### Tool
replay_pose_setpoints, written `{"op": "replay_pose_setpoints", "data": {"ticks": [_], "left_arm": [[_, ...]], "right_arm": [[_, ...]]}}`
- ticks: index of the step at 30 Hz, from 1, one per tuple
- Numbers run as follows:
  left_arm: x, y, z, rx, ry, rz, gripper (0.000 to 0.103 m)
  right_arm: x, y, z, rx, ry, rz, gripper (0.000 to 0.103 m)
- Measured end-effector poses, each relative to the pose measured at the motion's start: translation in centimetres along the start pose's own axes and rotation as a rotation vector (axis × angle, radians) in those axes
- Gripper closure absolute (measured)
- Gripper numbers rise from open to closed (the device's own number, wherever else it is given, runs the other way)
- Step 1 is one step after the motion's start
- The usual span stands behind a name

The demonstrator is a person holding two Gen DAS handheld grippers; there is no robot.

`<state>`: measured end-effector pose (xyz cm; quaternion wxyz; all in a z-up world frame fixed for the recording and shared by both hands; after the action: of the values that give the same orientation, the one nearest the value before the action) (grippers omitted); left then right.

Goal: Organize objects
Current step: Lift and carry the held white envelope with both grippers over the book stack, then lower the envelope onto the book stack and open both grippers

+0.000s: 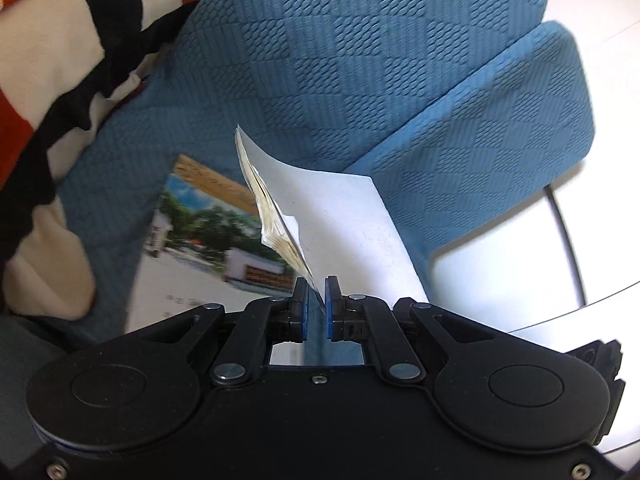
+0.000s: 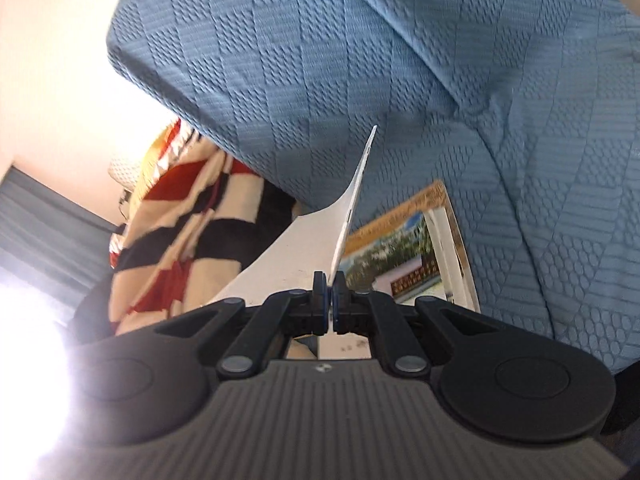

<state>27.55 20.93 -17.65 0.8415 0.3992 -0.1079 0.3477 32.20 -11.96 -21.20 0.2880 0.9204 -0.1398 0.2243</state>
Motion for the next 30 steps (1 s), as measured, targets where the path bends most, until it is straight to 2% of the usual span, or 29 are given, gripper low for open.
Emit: {"op": "replay_pose_setpoints", "data": {"ticks": [5,12,15,20,24,25,26,27,28,30], "left_arm": [[-0.8,-2.1,-2.7,0.045,0.017,-0.057,0.096],[-3.1,-3.8,-4.8,0.105,0.063,-0.087,0.096],[-4.0,-4.4,-5.5,0.133,0.097,-0.106,0.096],[-5.4,-5.0,-6.2,0.185,0.09,-0.146,0.097],[-6.1,-4.9,-6.2,0.197,0.058,-0.179,0.096],[-6.2,-4.8,-6.0,0.203,0.046,-0.18,0.091],[-6.3,-4.6,-5.9,0.215,0.03,-0.182,0.087],[-6.3,-4.4,-5.8,0.226,0.018,-0.186,0.079],[-6.4,-4.3,-5.6,0.23,0.003,-0.196,0.076],[-6.4,-3.8,-5.5,0.243,-0.012,-0.198,0.076]], "right_arm": [[-1.6,-2.4,1.0,-0.035,0.036,-0.047,0.098],[-3.3,-4.0,2.7,-0.087,0.083,-0.118,0.098],[-4.4,-4.4,3.9,-0.11,0.068,-0.163,0.098],[-6.2,-4.5,4.9,-0.136,0.068,-0.203,0.098],[-7.0,-4.4,5.7,-0.171,0.005,-0.221,0.091],[-7.1,-4.2,5.8,-0.174,-0.016,-0.224,0.089],[-7.0,-4.0,5.9,-0.185,-0.031,-0.23,0.083],[-7.0,-3.8,5.8,-0.195,-0.038,-0.233,0.078],[-6.9,-3.5,5.6,-0.21,-0.028,-0.239,0.078],[-6.9,-2.9,4.8,-0.244,0.024,-0.251,0.078]]}}
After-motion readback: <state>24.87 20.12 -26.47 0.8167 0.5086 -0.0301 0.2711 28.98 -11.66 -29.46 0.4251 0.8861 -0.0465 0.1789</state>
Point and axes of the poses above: each gripper's, at about its wrist camera, not at the fingertips, and y roughly against the way its jaws point, z to its right, x to its top, the point moved 2 cm from there along -y, roughly the way its jaws point, and after that the axes turned 10 degrees about z, right-handed, at the moved point
